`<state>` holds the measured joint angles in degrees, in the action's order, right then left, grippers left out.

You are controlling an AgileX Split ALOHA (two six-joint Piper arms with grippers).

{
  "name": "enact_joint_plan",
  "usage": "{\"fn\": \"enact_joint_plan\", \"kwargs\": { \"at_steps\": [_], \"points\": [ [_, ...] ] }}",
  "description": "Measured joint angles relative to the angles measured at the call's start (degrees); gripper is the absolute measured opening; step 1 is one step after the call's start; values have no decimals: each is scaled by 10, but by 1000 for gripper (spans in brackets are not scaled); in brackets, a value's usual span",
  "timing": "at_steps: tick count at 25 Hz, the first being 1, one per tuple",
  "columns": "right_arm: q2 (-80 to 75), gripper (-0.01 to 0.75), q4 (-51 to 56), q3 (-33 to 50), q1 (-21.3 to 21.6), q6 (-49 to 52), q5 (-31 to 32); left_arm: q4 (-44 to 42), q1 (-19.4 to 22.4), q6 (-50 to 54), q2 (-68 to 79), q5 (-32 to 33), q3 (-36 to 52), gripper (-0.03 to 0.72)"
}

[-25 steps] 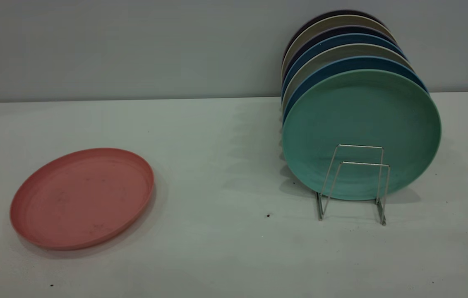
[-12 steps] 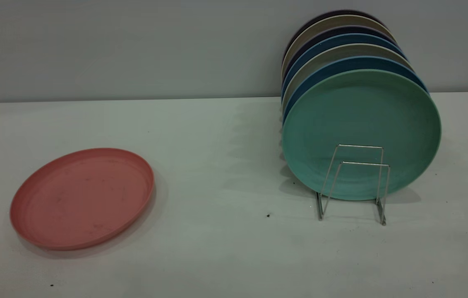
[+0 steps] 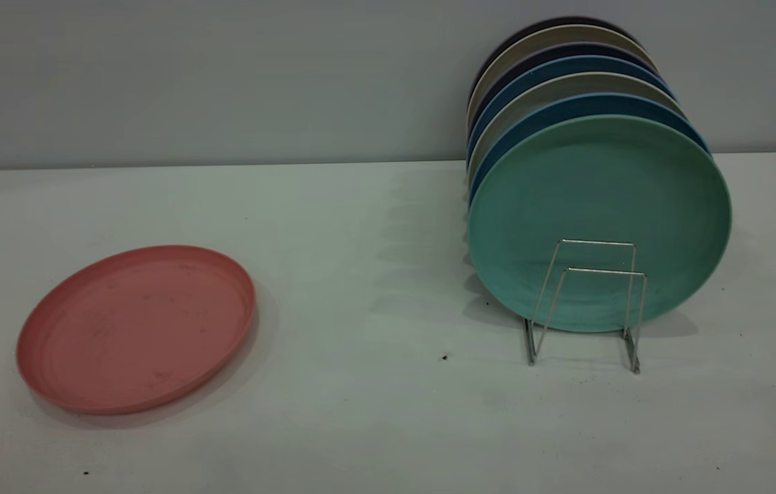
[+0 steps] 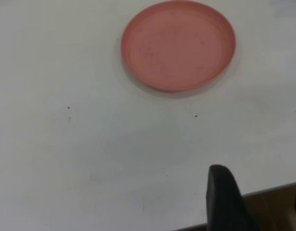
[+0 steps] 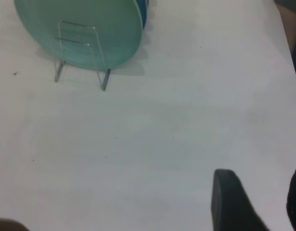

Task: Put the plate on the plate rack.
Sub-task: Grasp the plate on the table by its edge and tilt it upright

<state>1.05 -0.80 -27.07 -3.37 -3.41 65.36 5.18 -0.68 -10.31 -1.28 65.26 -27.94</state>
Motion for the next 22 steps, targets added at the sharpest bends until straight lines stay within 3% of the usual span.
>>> {"fn": "enact_joint_plan", "kwargs": {
  "at_steps": [11,17,22],
  "points": [
    [0,302,0,0,-8,0,0,0,-41,0,0,0,0,392],
    [0,302,0,0,-71,0,-1,-9,-49,18,3,-1,0,392],
    [-29,302,0,-19,-121,3,-31,-55,-49,117,55,-20,-5,392]
  ]
}}
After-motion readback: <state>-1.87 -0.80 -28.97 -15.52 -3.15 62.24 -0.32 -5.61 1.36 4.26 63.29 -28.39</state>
